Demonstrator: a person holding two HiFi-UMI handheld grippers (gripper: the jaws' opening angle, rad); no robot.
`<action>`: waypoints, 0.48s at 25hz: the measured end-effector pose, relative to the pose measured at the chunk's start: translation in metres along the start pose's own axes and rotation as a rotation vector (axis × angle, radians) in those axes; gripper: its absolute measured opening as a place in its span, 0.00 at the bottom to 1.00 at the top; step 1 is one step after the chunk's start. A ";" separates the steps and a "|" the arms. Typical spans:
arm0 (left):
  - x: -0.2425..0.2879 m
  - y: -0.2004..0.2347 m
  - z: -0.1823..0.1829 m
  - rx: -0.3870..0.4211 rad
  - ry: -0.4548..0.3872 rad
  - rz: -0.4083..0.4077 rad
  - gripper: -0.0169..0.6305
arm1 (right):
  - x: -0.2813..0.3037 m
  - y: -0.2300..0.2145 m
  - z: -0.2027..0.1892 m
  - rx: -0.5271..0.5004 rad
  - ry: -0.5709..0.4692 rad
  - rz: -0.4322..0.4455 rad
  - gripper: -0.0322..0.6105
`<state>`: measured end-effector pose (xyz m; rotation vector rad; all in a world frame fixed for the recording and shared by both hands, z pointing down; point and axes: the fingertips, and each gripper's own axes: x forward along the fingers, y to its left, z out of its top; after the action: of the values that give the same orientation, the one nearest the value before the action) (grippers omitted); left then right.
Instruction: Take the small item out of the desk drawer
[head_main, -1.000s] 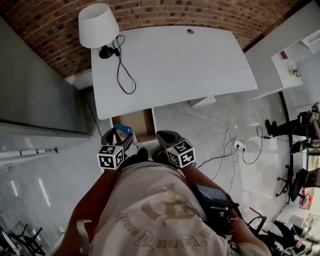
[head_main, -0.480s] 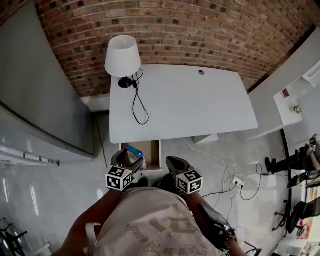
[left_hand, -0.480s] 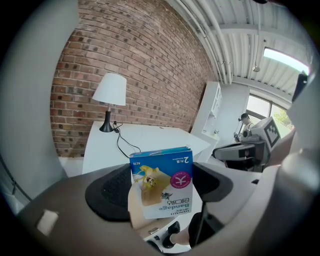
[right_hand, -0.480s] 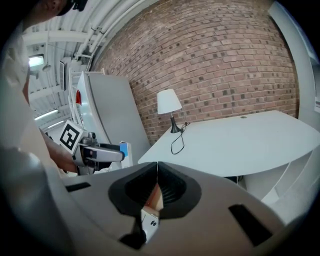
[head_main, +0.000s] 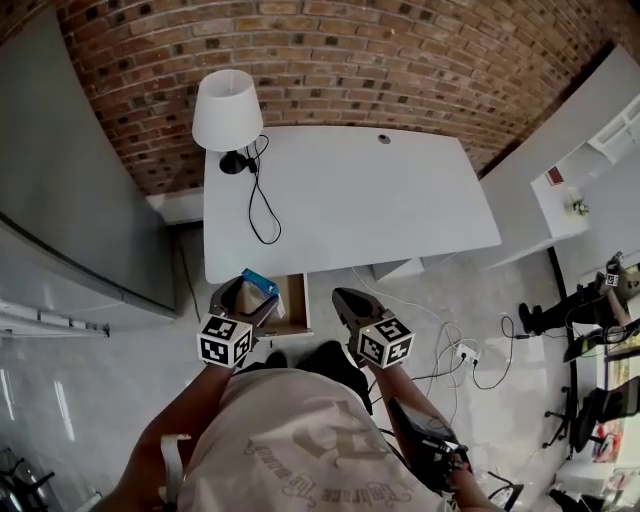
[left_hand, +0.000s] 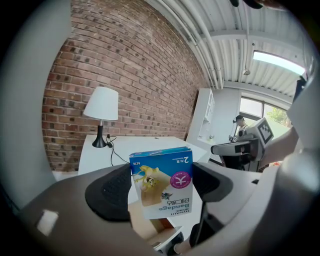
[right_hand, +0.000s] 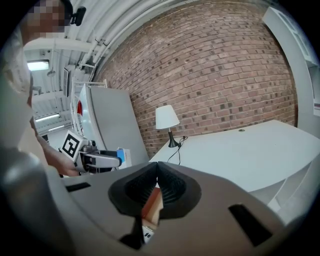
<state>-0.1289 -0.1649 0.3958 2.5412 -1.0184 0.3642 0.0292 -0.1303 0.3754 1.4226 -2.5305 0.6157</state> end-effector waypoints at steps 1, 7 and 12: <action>0.001 -0.001 0.000 0.002 0.001 -0.003 0.61 | -0.001 -0.002 0.001 0.000 -0.003 -0.001 0.06; -0.003 -0.006 -0.012 0.000 0.019 -0.005 0.61 | -0.005 -0.003 -0.002 0.018 -0.018 -0.013 0.06; -0.009 -0.008 -0.021 0.002 0.032 -0.002 0.61 | -0.002 0.003 -0.004 0.018 -0.020 -0.008 0.06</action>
<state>-0.1316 -0.1450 0.4096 2.5299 -1.0042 0.4041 0.0277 -0.1251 0.3778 1.4519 -2.5395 0.6279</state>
